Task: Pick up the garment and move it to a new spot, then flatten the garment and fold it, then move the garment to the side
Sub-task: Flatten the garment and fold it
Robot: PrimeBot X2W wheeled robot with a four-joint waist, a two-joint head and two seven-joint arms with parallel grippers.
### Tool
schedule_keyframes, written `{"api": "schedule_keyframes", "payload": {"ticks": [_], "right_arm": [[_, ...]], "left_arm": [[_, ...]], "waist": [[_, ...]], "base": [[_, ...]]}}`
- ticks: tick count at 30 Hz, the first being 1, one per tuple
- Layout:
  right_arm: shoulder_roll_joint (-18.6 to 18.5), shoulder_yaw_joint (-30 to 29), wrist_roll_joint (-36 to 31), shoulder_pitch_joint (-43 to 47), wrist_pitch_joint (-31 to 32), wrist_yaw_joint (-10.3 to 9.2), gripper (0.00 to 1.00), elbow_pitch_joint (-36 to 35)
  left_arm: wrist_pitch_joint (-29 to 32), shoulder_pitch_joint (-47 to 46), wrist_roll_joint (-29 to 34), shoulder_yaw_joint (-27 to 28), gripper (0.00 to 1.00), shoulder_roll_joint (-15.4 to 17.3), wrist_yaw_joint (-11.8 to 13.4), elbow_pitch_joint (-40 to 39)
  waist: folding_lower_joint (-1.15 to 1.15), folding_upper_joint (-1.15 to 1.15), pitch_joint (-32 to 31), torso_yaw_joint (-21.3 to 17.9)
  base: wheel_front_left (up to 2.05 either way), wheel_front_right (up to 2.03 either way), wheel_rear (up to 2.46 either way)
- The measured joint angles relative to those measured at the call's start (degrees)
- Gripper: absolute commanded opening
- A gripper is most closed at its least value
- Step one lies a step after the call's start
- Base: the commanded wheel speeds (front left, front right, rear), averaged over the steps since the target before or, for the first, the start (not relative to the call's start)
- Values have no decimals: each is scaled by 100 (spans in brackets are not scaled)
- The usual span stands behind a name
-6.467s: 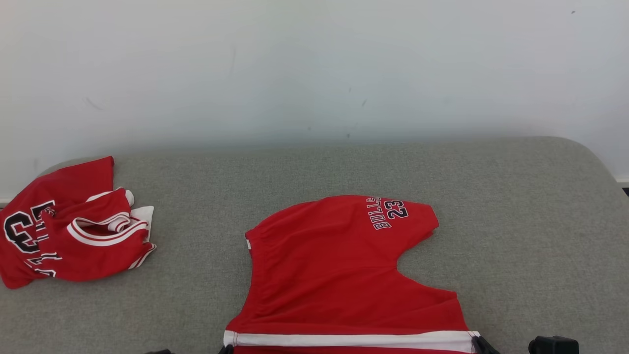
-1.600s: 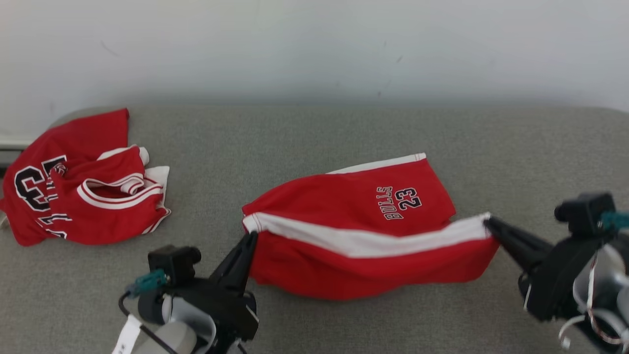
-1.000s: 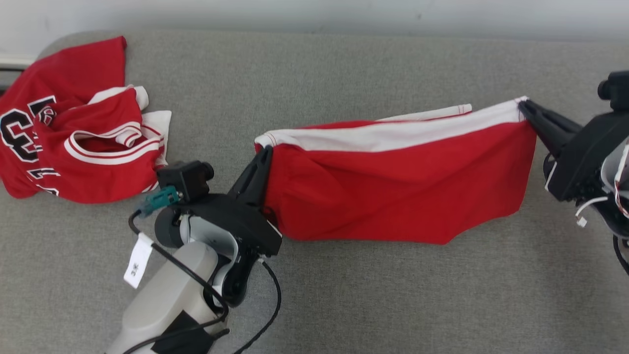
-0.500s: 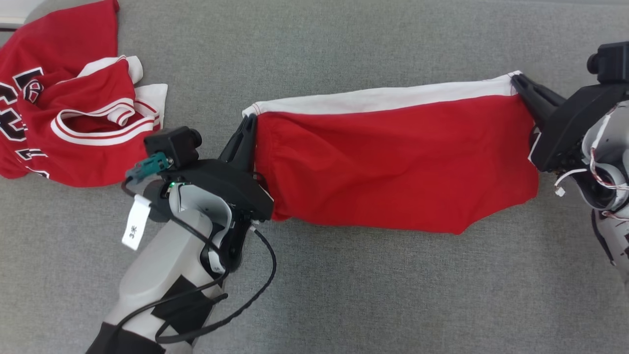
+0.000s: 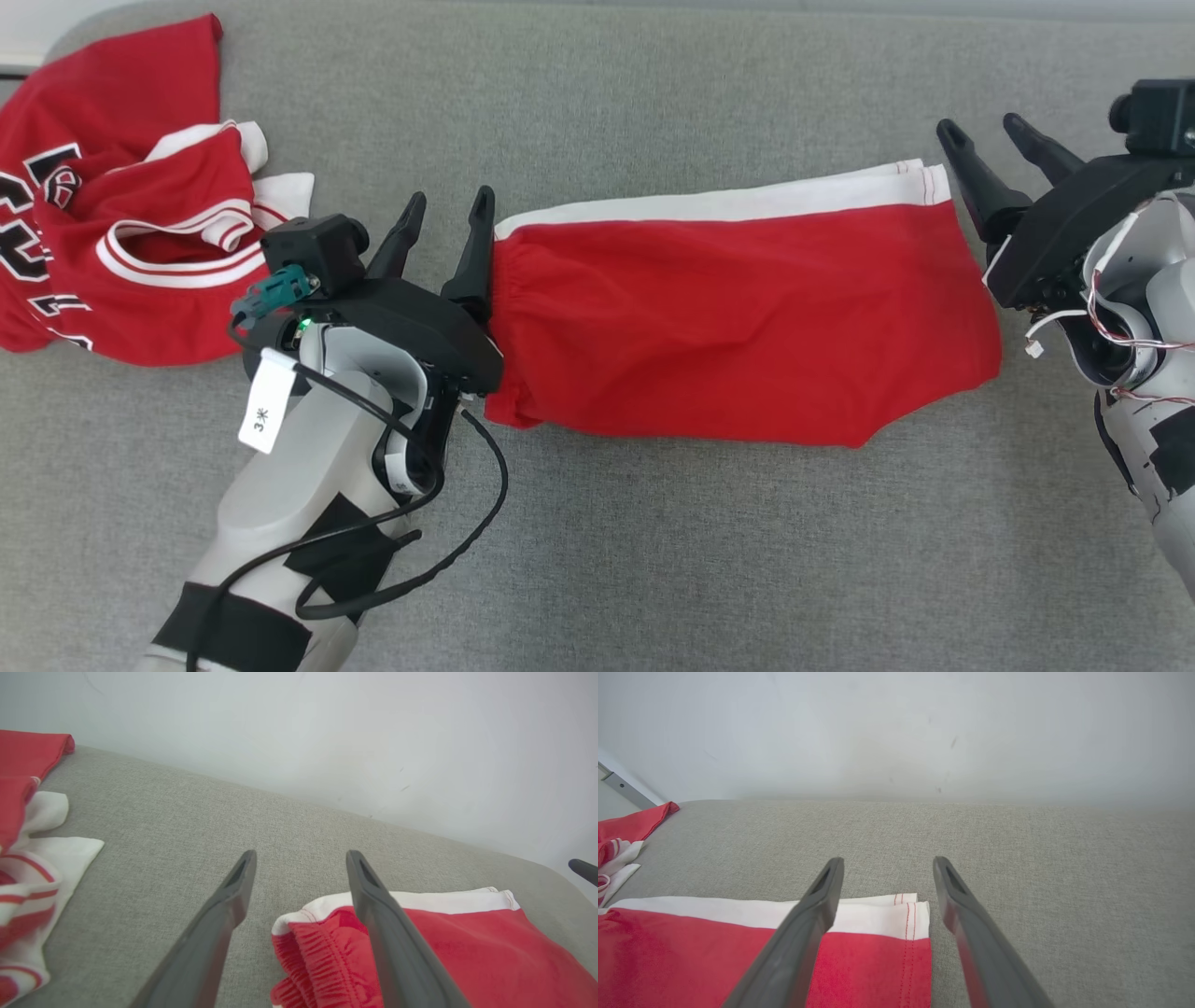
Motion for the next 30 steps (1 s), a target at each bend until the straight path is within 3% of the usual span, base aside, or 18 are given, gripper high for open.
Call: {"api": "schedule_keyframes", "payload": {"ticks": [9,16,20,26,30], "right_arm": [[-65,-4,-188,135,-758,33,100,240],[-69,111,-240,993,-1160,35,100,244],[-68,134,-399,1472,-1488,14,100,151],[119,60,-459,2269,-2090,-324,100,-237],[259,-75,-488,2971,-2384,-621,100,-646]], "left_arm": [[-147,112,185,-188,100,131,-280,138],[-167,866,392,-491,100,274,-499,99],[-199,1297,423,-542,100,327,-501,-27],[-208,2043,513,-554,100,582,-437,-359],[-208,2507,781,-545,100,886,-218,-723]], "waist": [[0,-1,-459,-22],[-1,-1,-979,-41],[-1,-1,-1302,-60],[-2,-1,-1796,-113],[-2,-2,-2129,-174]], "base": [[0,0,0],[0,0,0],[0,0,0],[0,0,0],[0,0,0]]}}
